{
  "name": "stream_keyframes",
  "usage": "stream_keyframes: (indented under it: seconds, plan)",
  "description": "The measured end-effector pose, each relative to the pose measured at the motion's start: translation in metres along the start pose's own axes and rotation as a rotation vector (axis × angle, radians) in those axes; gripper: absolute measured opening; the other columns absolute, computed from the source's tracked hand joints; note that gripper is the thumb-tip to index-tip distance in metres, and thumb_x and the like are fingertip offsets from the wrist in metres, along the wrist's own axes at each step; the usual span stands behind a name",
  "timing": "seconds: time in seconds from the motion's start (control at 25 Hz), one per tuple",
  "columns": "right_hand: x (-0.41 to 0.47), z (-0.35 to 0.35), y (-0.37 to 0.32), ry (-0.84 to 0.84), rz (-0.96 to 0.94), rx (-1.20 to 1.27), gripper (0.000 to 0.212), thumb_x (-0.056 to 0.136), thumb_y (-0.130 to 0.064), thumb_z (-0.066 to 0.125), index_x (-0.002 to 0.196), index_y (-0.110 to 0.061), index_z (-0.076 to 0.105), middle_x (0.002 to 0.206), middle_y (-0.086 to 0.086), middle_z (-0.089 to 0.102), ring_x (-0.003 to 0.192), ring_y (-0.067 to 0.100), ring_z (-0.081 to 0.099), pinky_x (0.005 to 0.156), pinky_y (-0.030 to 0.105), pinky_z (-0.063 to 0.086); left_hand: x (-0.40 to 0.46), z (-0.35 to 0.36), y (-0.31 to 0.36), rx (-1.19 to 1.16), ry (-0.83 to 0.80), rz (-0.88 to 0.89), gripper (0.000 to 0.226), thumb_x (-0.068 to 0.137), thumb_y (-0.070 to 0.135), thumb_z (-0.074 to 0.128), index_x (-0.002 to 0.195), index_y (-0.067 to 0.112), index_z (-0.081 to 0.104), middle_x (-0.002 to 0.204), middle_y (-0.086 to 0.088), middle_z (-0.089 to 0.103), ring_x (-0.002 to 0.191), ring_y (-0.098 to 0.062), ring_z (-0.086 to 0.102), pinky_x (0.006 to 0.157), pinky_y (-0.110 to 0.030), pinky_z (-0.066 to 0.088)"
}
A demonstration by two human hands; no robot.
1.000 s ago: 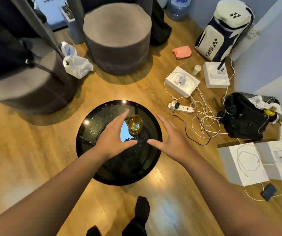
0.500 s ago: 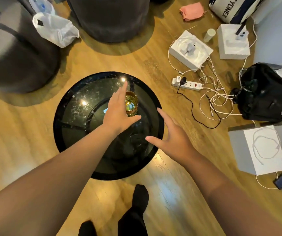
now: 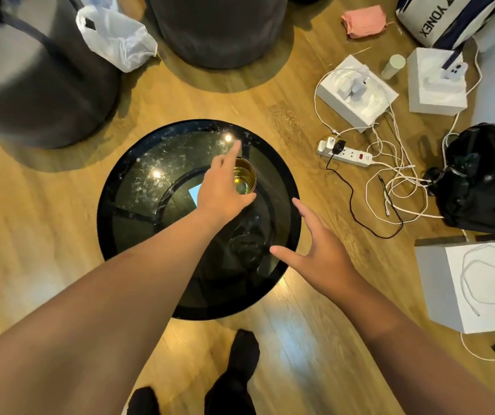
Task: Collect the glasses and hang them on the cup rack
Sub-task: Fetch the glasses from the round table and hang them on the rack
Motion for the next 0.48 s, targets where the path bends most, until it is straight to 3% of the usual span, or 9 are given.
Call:
stream_keyframes:
  seconds: [0.08, 0.16, 0.28, 0.4, 0.48]
  plan:
    - [0.004, 0.002, -0.004, -0.018, 0.004, 0.001, 0.092, 0.085, -0.048, 0.085, 0.160, -0.049, 0.031, 0.161, -0.021, 0.040, 0.134, -0.007, 0.033, 0.093, 0.009, 0.030, -0.008, -0.009, -0.006, 0.046, -0.010, 0.027, 0.120, 0.071, 0.044, 0.091, 0.162, 0.044, 0.014, 0.145, 0.003, 0.050, 0.123, -0.020, 0.059, 0.084, -0.030, 0.050]
    - [0.006, 0.009, -0.015, -0.049, 0.007, 0.008, 0.092, 0.086, -0.046, 0.085, 0.161, -0.046, 0.031, 0.162, -0.018, 0.040, 0.135, -0.005, 0.035, 0.095, 0.010, 0.033, -0.024, -0.025, -0.014, 0.032, -0.019, 0.013, 0.122, 0.068, 0.049, 0.092, 0.160, 0.046, 0.012, 0.142, 0.004, 0.053, 0.122, -0.018, 0.060, 0.085, -0.031, 0.049]
    - [0.011, 0.020, -0.054, -0.108, -0.032, -0.016, 0.097, 0.084, -0.044, 0.087, 0.163, -0.040, 0.031, 0.165, -0.009, 0.040, 0.146, 0.009, 0.040, 0.111, 0.030, 0.041, -0.057, -0.063, -0.023, 0.003, -0.034, -0.042, 0.125, 0.065, 0.051, 0.093, 0.160, 0.046, 0.012, 0.144, 0.004, 0.053, 0.126, -0.016, 0.058, 0.093, -0.033, 0.051]
    - [0.008, 0.035, -0.097, -0.248, -0.076, -0.071, 0.102, 0.080, -0.044, 0.091, 0.162, -0.043, 0.030, 0.166, -0.005, 0.041, 0.151, 0.017, 0.040, 0.112, 0.036, 0.041, -0.097, -0.108, -0.037, -0.016, -0.033, -0.131, 0.126, 0.064, 0.051, 0.094, 0.161, 0.045, 0.014, 0.150, 0.006, 0.050, 0.133, -0.015, 0.055, 0.101, -0.041, 0.055]
    - [0.003, 0.043, -0.124, -0.332, -0.090, -0.127, 0.105, 0.078, -0.045, 0.092, 0.161, -0.047, 0.028, 0.166, -0.003, 0.041, 0.151, 0.021, 0.041, 0.112, 0.039, 0.043, -0.122, -0.142, -0.043, -0.040, -0.009, -0.201, 0.126, 0.063, 0.051, 0.095, 0.160, 0.046, 0.015, 0.152, 0.007, 0.050, 0.135, -0.016, 0.053, 0.101, -0.037, 0.052]
Point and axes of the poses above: each hand's wrist, its own x-axis towards the middle knuckle, its own z-axis out of the palm, y = z × x, the point moved 4 cm from there along x, towards the middle knuckle
